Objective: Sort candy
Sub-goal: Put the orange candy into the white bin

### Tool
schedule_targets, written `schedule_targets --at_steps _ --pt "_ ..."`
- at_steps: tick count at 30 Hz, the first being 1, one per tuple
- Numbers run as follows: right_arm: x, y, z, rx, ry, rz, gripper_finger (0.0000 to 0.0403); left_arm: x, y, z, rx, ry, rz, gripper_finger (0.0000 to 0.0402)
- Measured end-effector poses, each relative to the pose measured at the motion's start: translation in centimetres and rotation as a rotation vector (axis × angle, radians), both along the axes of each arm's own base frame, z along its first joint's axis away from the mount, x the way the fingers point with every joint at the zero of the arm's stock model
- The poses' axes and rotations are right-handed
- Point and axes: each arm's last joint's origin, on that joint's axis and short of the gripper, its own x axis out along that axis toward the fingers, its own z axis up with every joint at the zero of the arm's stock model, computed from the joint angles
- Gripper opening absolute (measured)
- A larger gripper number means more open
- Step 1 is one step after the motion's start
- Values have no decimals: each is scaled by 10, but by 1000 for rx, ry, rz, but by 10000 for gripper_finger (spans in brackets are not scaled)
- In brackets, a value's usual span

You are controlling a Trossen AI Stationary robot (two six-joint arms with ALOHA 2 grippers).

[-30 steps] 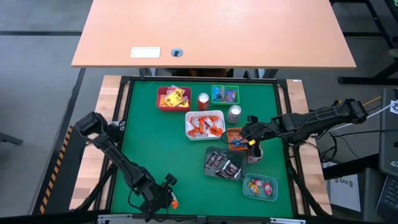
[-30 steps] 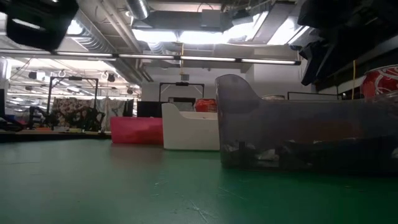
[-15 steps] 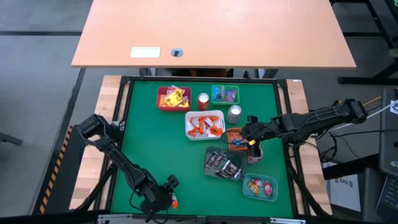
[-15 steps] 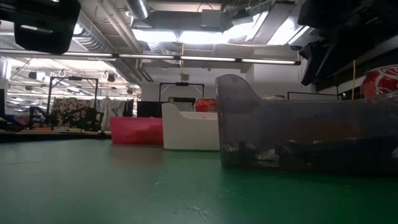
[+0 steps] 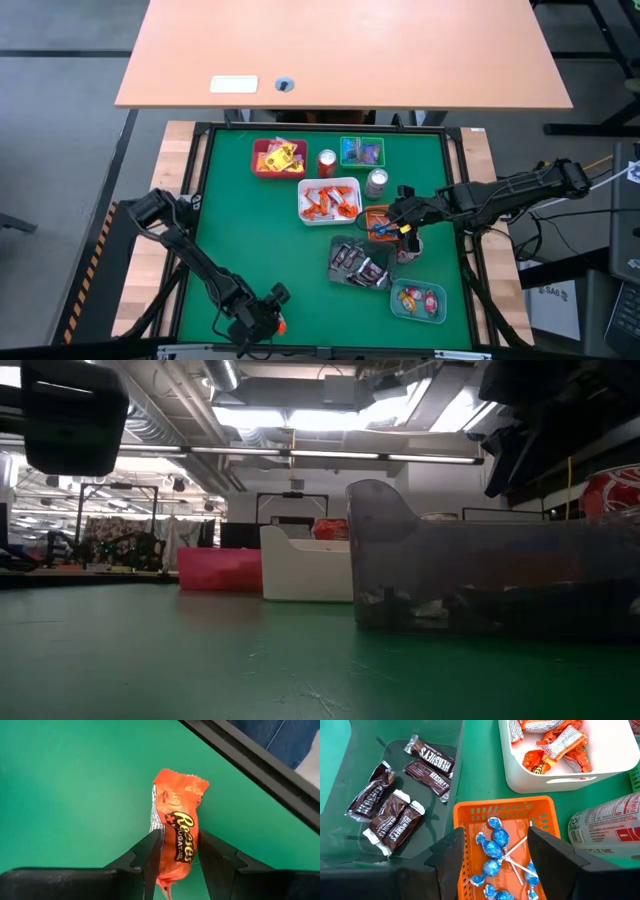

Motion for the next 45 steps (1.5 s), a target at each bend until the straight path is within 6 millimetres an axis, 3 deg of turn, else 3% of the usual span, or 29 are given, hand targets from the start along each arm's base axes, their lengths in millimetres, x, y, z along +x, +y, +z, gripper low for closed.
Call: schedule_targets --at_steps 6,19,28,32,36,45 --pt "0 0 0 0 -1 0 218 5 3 -4 17 -4 1 111" --pt "0 0 0 0 -1 1 218 34 27 -1 -105 -45 223 19" --pt "0 0 0 1 -5 1 218 58 64 30 -172 -142 330 21" --pt "1 0 1 2 -12 0 218 67 88 55 -180 -234 372 22" --pt "4 1 3 9 -48 0 218 77 124 75 -128 -350 509 22" --pt "10 2 8 20 -131 5 218 97 215 83 2 -450 847 23"
